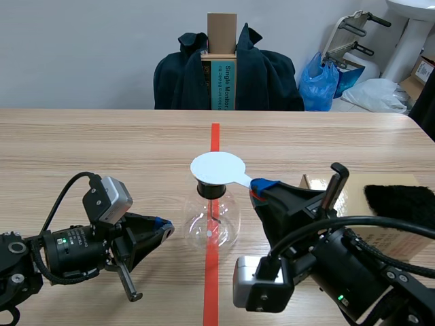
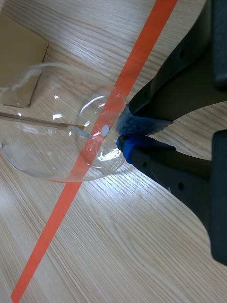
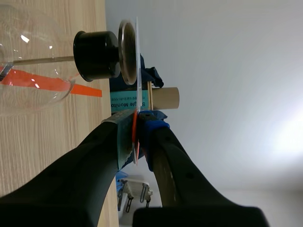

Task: Do the electroscope experiment.
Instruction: 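Move the plate toward and away from the electroscope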

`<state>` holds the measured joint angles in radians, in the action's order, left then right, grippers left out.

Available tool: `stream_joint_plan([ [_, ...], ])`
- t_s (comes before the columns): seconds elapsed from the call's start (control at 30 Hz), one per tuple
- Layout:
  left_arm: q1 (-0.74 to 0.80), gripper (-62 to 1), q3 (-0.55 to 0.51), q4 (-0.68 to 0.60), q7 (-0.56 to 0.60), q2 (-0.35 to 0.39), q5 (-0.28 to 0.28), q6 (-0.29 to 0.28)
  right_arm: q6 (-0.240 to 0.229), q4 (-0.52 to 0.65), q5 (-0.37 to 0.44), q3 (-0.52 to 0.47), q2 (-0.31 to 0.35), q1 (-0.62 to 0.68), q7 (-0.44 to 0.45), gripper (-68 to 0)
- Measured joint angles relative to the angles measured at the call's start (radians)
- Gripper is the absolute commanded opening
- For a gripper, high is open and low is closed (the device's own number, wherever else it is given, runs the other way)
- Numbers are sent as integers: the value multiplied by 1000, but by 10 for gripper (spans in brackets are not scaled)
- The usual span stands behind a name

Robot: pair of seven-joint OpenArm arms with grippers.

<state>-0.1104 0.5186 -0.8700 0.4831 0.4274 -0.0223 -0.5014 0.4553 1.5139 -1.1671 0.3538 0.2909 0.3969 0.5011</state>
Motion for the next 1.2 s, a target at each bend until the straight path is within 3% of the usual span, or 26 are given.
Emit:
stream_joint_plan([
  [0.33,0,-581,0,0,0,0,0,0,0,0,-8,0,0,0,3,-667],
  [0.87,0,-581,0,0,0,0,0,0,3,0,-7,0,0,0,-275,-667],
  [0.97,0,-581,0,0,0,0,0,0,7,0,6,0,0,0,-302,-667],
  [1.1,0,-581,0,0,0,0,0,0,57,0,16,0,0,0,-316,-667],
  [1.2,0,-581,0,0,0,0,0,0,64,0,15,0,0,0,-316,-667],
])
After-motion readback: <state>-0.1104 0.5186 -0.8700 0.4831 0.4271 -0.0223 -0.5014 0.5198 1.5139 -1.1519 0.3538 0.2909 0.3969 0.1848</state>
